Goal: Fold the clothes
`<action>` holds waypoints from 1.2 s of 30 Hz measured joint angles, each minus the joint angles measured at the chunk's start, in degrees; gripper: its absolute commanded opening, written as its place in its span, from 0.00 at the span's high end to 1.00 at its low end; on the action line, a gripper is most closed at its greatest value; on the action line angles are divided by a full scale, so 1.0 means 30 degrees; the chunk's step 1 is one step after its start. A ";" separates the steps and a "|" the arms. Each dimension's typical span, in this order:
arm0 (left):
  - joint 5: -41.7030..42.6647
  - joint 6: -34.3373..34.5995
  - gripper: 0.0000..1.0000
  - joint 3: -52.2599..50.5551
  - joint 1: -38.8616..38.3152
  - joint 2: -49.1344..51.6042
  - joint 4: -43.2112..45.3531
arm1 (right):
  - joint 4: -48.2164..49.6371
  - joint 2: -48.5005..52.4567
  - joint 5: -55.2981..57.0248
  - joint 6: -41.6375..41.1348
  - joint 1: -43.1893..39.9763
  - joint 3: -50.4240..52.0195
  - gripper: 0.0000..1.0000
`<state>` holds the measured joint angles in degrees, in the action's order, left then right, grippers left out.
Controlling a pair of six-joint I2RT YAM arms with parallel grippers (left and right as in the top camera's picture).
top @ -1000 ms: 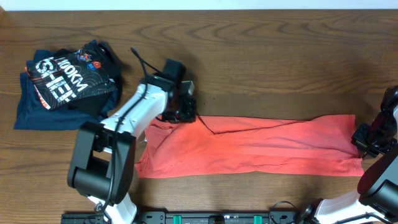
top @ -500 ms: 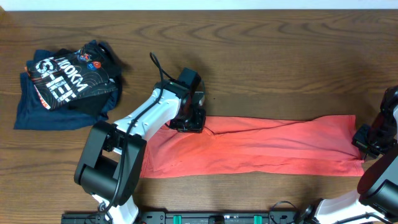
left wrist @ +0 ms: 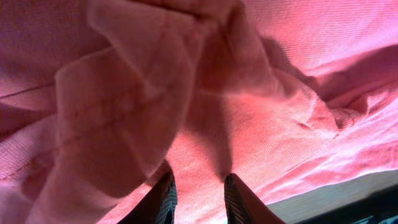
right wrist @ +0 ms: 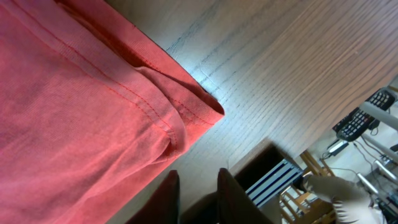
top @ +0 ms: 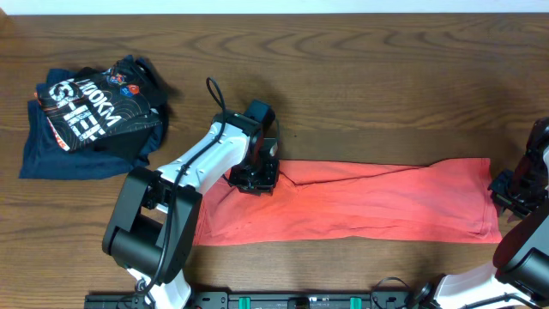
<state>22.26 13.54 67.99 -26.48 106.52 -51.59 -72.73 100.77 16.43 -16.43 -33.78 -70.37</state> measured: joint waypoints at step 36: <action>-0.0007 0.0000 0.71 0.0000 0.0000 0.0000 0.0204 | 0.7504 0.0036 -0.3453 0.1639 -0.0022 0.3949 0.57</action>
<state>22.24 13.54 67.99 -26.48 106.52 -50.98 -50.22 100.88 6.07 -11.51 -33.85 -58.52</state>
